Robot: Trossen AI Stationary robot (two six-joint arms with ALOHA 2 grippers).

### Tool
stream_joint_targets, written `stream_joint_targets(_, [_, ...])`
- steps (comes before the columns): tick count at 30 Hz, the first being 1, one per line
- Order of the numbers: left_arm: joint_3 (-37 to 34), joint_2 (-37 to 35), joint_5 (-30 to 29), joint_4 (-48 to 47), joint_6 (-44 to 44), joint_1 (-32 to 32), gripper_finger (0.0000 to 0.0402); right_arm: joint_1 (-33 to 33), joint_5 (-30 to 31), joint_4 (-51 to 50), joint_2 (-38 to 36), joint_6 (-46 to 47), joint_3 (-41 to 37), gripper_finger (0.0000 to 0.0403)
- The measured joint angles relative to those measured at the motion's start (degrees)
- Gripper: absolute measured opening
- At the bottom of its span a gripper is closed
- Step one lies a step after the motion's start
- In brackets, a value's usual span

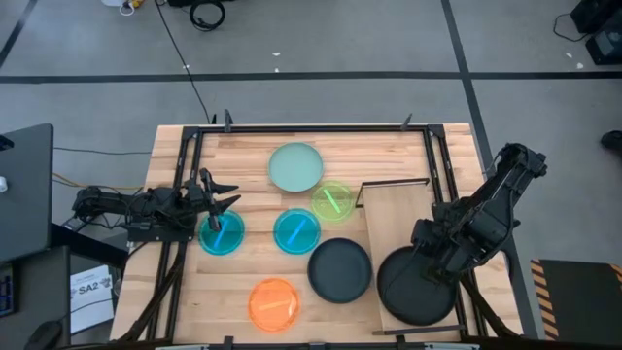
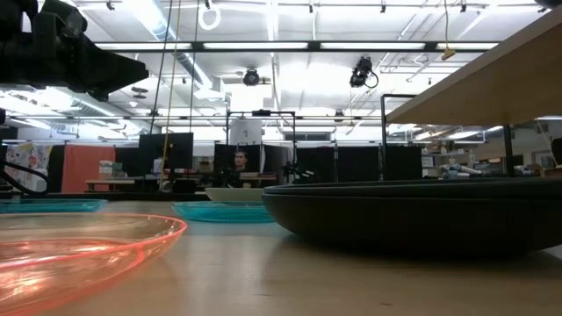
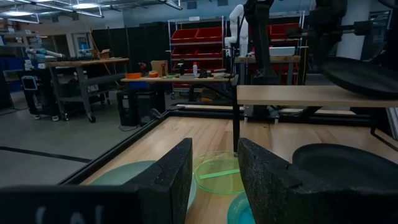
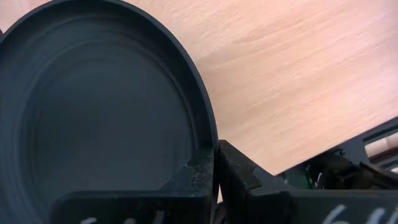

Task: Place and stack plates onto a shelf
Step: Put the top black plate on the shelf

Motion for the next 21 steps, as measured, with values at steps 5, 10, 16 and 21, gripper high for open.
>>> stream_joint_targets(5, [-0.01, 0.01, 0.01, 0.00, 0.00, -0.02, 0.0137, 0.00, -1.78, -0.13, 0.00, 1.27, 0.00, 0.0025])
stream_joint_targets(10, [0.00, 0.00, 0.01, -0.01, 0.00, -0.01, 0.0137, 0.00, -2.76, -0.28, 0.00, 1.51, 0.00, 0.0033])
stream_joint_targets(16, [-0.01, 0.01, -0.01, -0.02, 0.00, 0.00, 0.0137, 0.00, -3.09, -0.32, 0.00, 1.52, 0.00, 0.0046])
stream_joint_targets(21, [0.01, 0.00, 0.01, -0.02, -0.02, -0.01, 0.0137, 0.00, -3.06, -0.84, 0.00, 1.98, 0.00, 0.0068])
